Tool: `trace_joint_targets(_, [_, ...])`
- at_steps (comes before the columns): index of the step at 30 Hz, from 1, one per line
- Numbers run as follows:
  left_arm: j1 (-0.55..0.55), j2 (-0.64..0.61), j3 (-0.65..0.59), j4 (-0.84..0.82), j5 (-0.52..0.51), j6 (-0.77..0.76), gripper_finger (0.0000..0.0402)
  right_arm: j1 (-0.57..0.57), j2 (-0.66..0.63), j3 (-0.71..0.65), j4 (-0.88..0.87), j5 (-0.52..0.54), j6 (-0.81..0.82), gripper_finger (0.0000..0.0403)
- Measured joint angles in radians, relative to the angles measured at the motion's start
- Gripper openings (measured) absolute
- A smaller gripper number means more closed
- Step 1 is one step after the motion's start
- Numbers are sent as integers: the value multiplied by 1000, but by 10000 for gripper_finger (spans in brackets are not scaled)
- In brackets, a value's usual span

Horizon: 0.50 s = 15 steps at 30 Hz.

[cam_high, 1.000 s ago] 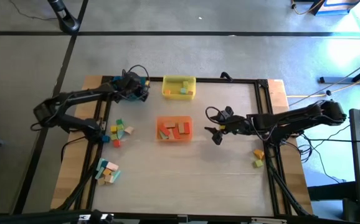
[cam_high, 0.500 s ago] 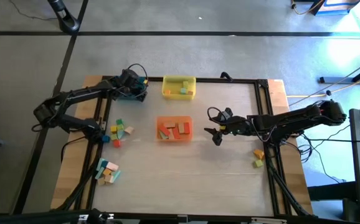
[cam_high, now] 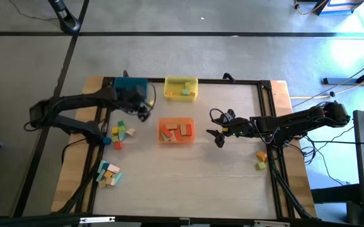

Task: Sort blocks by size
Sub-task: Put the orange triangle block into the blue bin, then put the brown triangle block into the blue bin

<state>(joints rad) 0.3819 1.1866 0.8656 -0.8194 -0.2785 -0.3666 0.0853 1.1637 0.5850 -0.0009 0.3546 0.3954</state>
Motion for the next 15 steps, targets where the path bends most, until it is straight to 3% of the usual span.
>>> trace_joint_targets(7, [-170,3,-52,-144,19,-254,233,0,0,0,0,-7,0,276])
trace_joint_targets(15, [-253,4,-171,-132,75,-418,233,0,0,0,0,-7,0,276])
